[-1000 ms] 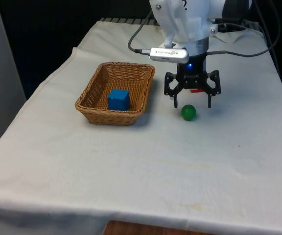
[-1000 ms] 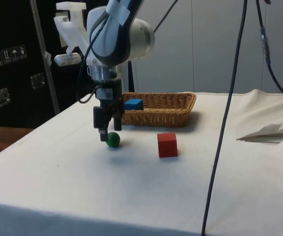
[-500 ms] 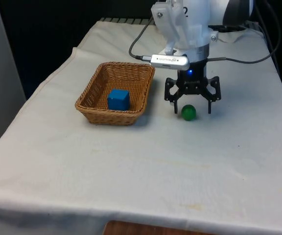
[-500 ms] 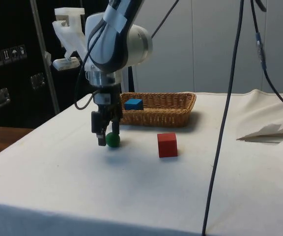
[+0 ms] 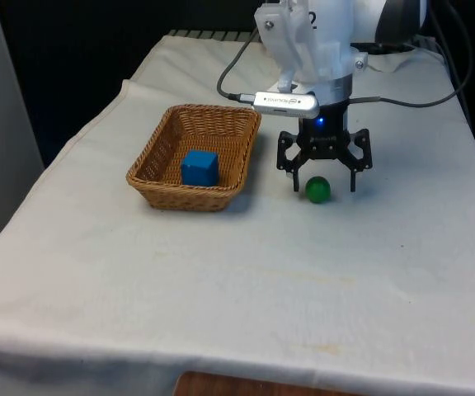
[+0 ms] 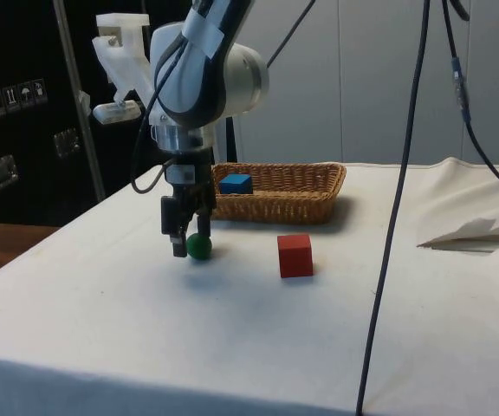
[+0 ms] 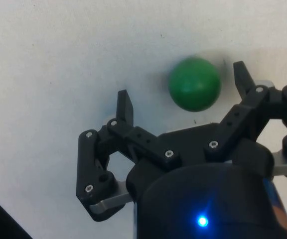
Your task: Place all non-red objects into the basket.
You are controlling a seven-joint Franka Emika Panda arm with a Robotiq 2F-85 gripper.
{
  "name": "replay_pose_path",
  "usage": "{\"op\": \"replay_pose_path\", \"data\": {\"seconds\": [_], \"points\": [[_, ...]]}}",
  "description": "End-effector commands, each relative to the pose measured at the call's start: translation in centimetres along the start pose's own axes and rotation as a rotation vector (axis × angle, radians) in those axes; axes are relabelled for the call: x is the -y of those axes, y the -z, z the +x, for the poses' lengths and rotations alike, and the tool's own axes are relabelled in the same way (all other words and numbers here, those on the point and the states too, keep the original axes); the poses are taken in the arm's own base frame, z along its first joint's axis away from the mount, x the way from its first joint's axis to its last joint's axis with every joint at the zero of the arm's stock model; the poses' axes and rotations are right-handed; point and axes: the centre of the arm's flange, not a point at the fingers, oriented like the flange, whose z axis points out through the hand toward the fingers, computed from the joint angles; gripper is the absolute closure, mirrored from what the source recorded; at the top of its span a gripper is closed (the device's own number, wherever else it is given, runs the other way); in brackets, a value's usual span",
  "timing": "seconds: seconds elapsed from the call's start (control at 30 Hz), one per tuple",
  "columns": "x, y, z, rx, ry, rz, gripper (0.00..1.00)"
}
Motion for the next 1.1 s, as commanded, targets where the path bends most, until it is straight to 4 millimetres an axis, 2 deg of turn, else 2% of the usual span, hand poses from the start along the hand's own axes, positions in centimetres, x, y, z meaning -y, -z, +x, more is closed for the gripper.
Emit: {"op": "replay_pose_path", "data": {"seconds": [0.0,0.43,0.47,0.57,0.6,0.63,0.67,0.77,1.07], "points": [[0.0,0.0,0.0,0.0,0.0,0.0,0.0],[0.35,0.17,-0.13,-0.013,0.003,-0.012,0.0],[0.4,0.16,-0.15,-0.015,0.004,-0.013,0.03],[0.53,0.12,-0.24,-0.017,0.005,-0.015,0.31],[0.59,0.16,-0.25,-0.018,0.005,-0.016,0.55],[0.58,0.03,-0.09,-0.01,0.007,-0.005,0.71],[0.58,0.15,-0.27,-0.019,0.004,-0.017,0.71],[0.67,0.13,-0.33,-0.021,0.004,-0.018,1.0],[0.66,0.51,-0.34,-0.024,0.004,-0.018,1.0]]}}
